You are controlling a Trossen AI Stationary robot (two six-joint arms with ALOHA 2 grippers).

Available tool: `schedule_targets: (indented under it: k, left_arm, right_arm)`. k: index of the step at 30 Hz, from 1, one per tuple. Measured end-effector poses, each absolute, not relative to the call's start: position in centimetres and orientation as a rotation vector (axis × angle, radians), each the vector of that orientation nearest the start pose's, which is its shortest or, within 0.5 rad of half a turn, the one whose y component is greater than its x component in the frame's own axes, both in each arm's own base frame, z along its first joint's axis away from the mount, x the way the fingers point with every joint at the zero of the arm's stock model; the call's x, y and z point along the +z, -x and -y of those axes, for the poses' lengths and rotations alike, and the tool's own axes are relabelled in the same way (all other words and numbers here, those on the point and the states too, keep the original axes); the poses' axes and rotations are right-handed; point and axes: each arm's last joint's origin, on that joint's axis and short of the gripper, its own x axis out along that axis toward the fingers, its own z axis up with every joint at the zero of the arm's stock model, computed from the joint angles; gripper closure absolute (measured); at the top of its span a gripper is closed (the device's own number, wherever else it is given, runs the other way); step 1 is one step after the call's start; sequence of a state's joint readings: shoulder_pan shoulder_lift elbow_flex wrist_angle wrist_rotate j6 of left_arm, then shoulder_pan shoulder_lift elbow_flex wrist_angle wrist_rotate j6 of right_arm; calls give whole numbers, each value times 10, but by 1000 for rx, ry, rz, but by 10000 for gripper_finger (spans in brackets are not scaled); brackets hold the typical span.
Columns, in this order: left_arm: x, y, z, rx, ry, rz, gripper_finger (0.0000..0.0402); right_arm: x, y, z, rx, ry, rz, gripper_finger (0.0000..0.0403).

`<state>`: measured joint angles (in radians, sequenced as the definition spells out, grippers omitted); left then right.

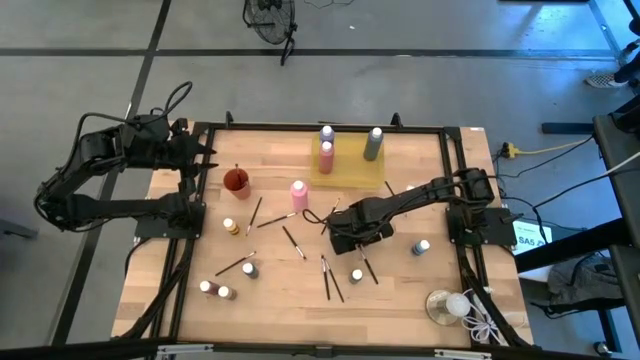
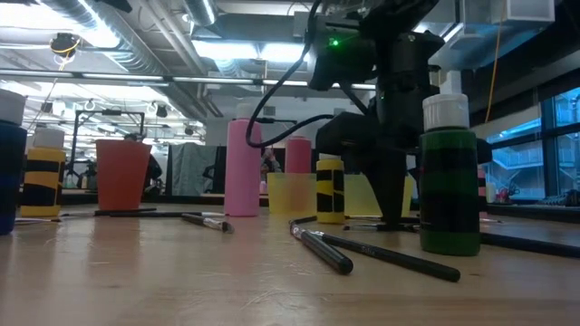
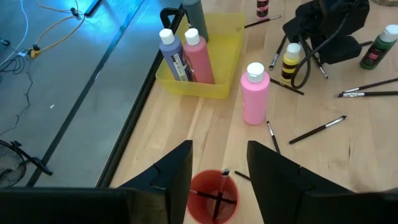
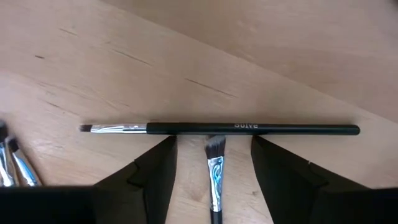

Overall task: Pick & Place Paint Supplies
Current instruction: Put the silver paint brush into the orange cup

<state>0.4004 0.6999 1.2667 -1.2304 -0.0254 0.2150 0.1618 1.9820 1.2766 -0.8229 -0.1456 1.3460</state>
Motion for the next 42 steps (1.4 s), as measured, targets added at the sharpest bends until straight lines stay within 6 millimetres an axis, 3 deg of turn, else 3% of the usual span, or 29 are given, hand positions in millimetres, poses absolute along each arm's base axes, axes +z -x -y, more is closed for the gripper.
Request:
schedule_targets:
  k: [21,32,42]
  left_arm:
    - [396,-63,-27,340,-69,-696,254]
    - [396,-63,-27,338,-74,-697,254]
    - [396,-63,-27,338,-76,-698,254]
  right_arm:
    - [136,-347,-72,-837,-1052,-1438,202]
    - [135,-346,-75,-856,-1046,-1438,250]
    - [135,-346,-74,-878,-1022,-1405,252]
